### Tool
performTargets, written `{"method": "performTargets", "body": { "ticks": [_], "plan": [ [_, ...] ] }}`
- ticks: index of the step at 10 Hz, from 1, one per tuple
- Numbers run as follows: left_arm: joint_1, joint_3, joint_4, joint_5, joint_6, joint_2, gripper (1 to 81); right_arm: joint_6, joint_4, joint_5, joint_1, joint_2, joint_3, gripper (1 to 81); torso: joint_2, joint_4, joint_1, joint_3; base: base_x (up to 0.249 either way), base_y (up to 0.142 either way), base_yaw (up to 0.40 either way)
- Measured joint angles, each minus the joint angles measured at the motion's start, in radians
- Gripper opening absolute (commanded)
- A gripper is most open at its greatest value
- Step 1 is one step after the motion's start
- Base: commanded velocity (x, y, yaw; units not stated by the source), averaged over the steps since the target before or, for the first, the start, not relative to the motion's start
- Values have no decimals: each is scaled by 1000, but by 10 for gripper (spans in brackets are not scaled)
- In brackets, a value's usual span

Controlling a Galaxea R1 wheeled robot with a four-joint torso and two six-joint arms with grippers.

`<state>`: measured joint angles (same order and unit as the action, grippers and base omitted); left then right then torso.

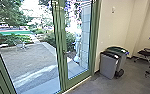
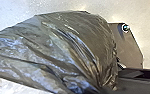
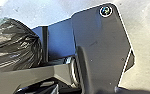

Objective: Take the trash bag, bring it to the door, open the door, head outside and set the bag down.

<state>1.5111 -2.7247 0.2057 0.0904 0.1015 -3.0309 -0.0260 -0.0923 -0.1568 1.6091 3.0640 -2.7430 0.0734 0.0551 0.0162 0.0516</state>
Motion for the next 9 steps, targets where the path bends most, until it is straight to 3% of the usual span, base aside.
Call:
{"method": "performTargets", "body": {
  "ticks": [5,9],
  "plan": [
    [0,0,0,0,0,0,10,0,0,0,0,0,-1,811,0,0,0,0,170,-83,0],
    [2,0,0,0,0,-3,10,0,0,0,0,1,-2,811,0,0,0,0,170,0,0]
  ]
}}
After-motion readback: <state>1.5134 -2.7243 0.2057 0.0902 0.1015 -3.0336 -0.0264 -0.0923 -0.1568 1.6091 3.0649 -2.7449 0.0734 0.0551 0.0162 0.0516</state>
